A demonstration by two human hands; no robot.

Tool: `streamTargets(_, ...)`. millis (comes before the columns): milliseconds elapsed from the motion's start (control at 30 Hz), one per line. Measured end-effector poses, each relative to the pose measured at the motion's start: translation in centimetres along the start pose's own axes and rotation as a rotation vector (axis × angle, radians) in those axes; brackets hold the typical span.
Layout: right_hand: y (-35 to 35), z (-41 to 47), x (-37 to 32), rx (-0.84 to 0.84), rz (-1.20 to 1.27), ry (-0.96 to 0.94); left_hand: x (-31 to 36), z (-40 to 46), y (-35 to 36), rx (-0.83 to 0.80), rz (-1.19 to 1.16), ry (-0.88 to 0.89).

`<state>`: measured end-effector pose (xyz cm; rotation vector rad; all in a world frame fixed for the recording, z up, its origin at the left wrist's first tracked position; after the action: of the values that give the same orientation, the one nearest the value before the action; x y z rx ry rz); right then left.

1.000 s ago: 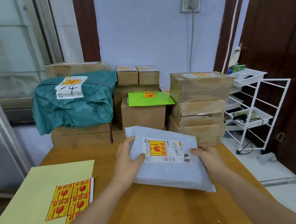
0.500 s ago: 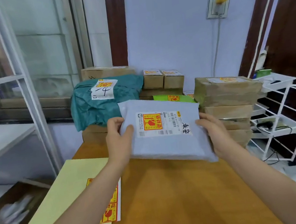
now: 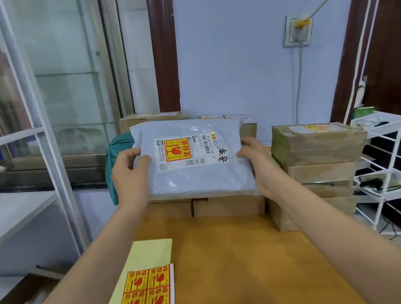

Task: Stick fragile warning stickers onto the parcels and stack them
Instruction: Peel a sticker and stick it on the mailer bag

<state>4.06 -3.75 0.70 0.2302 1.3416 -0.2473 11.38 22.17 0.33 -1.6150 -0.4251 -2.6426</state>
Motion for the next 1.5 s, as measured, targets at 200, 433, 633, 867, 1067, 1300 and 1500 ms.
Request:
streamTargets(200, 2.2, 3.2, -0.7, -0.074, -0.021, -0.027, 0.3, 3.7, -1.0, 0.007, -0.028, -0.06)
streamTargets(433, 4.6, 5.9, -1.3, -0.106, -0.064, -0.039, 0.2, 6.6, -1.2, -0.052, -0.009, -0.117)
streamTargets(633, 6.3, 7.7, -1.8, -0.101, -0.125, -0.062, -0.3, 8.4, -1.0, -0.127, -0.026, -0.151)
streamTargets(867, 7.3, 9.4, -2.1, -0.058, -0.144, -0.095, -1.5, 11.4, -1.8, -0.111, 0.041, -0.143)
streamTargets(1067, 8.6, 10.0, -1.3, -0.066, -0.244, -0.086, -2.9, 12.4, -1.8, -0.156, 0.138, -0.123)
streamTargets(1300, 7.4, 11.0, -1.3, 0.02, -0.353, -0.09, -1.5, 13.3, -2.6, -0.107, 0.225, -0.047)
streamTargets(1500, 6.3, 11.1, -0.8, 0.061, -0.365, -0.129, -1.5, 13.2, -4.2, -0.036, 0.269, -0.037)
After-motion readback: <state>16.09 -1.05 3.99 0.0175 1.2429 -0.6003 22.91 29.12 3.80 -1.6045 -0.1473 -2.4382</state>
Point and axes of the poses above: each hand's wrist, its own z-axis towards the middle knuckle, its own y-axis out of the palm, x = y × z, the point moved 9 cm from there along z, towards the middle knuckle, and after that the axes turned 5 degrees about -z, right-handed, at the moved point
